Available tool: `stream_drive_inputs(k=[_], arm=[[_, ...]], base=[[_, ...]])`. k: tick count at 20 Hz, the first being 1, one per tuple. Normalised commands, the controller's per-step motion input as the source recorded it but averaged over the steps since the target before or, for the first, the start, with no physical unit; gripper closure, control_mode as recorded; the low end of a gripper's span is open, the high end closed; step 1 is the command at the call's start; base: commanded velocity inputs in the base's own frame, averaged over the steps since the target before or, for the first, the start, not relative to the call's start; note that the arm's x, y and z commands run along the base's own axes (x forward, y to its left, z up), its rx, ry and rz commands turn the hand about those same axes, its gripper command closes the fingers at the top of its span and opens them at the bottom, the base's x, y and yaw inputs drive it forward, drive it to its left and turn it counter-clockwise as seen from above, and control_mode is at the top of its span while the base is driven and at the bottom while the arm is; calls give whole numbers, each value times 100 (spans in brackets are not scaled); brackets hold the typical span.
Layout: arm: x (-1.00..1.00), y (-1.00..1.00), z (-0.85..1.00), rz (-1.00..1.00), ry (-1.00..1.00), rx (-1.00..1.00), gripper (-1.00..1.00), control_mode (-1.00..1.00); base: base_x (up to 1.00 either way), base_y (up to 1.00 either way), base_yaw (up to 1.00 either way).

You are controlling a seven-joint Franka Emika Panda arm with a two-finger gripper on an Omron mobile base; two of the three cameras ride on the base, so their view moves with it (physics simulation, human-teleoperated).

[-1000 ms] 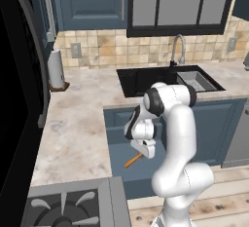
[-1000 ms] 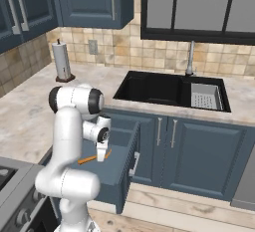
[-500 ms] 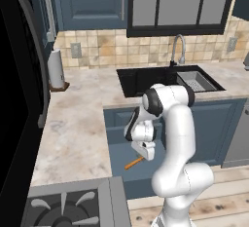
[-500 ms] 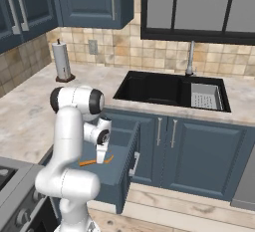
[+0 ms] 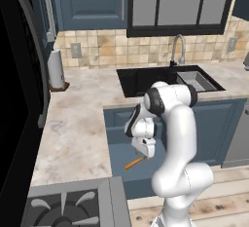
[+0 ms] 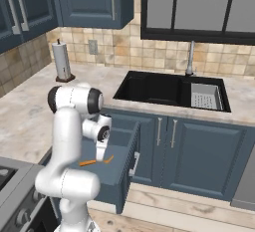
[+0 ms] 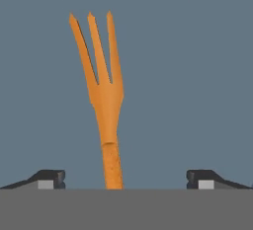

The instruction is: Organize the utensils by type. Pick up the wooden spoons from the counter and place them in the open cabinet. Then pick up the metallic utensils from the counter and place them in the open drawer.

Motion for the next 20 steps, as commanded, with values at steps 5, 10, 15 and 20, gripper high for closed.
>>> stream_drive_inputs(k=[5, 10, 15, 20], arm=[[-23, 0, 71, 0, 0, 0, -100, -100], [-40, 0, 60, 5, -1, -4, -100, -100], [-51, -1, 53, 14, -13, -8, -100, -100], [-39, 0, 66, 24, -9, -9, -100, -100]], base=[[0, 0, 0], [0, 0, 0], [0, 0, 0], [0, 0, 0]])
